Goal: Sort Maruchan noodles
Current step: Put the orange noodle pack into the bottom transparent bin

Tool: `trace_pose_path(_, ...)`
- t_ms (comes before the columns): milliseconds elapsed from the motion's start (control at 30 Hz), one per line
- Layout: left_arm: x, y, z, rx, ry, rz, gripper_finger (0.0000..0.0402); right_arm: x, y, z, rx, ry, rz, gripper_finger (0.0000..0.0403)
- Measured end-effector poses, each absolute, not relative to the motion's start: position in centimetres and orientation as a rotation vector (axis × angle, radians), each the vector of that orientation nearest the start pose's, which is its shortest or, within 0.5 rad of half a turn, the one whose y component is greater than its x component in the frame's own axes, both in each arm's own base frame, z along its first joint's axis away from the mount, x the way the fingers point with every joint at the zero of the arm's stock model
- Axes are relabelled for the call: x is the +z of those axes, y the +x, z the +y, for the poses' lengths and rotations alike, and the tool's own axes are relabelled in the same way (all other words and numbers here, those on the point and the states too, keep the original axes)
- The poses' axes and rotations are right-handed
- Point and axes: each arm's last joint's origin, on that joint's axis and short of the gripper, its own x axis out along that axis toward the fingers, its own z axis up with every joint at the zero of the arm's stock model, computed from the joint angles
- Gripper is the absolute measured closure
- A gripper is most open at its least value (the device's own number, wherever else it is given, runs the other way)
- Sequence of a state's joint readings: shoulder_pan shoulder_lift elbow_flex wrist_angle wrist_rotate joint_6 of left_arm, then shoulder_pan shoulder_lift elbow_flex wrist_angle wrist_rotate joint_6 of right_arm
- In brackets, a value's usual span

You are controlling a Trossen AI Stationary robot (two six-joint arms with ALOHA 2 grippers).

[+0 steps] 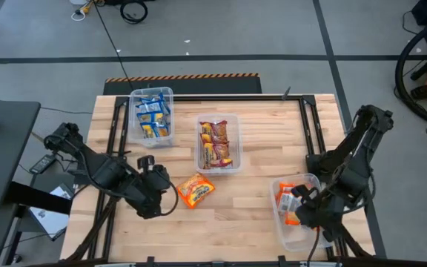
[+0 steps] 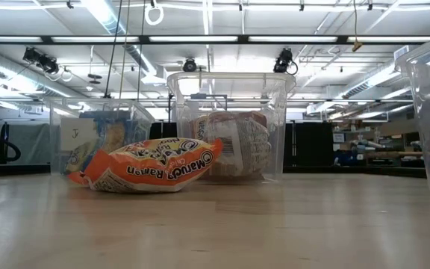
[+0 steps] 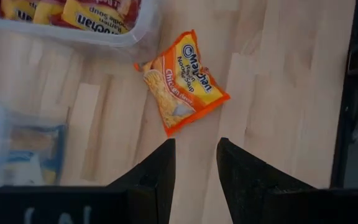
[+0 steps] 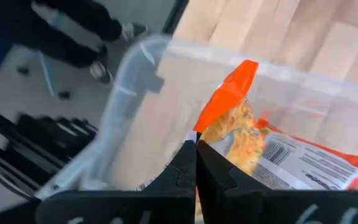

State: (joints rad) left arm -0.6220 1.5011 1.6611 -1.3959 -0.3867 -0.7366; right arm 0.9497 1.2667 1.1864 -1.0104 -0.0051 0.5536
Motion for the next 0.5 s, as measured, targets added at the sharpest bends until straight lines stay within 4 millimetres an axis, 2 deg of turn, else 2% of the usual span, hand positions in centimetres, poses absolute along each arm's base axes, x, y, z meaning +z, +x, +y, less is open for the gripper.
trace_pose_path(200,37.6,22.9,-14.5,0.234,-0.154,1.026,0.0278,27.4,14.0,19.2,0.633,-0.147,1.154,0.0398)
trace_pose_path(367,37.6,23.3,-14.6,0.227,-0.175,0.997,0.0278,24.4,14.3,18.2,0.603,-0.198,1.197,0.0397)
trace_pose_path(500,37.3,23.5,-14.9,0.229,-0.158,1.012,0.0278,23.5,14.2,17.3,0.554,-0.236,1.256,0.0397)
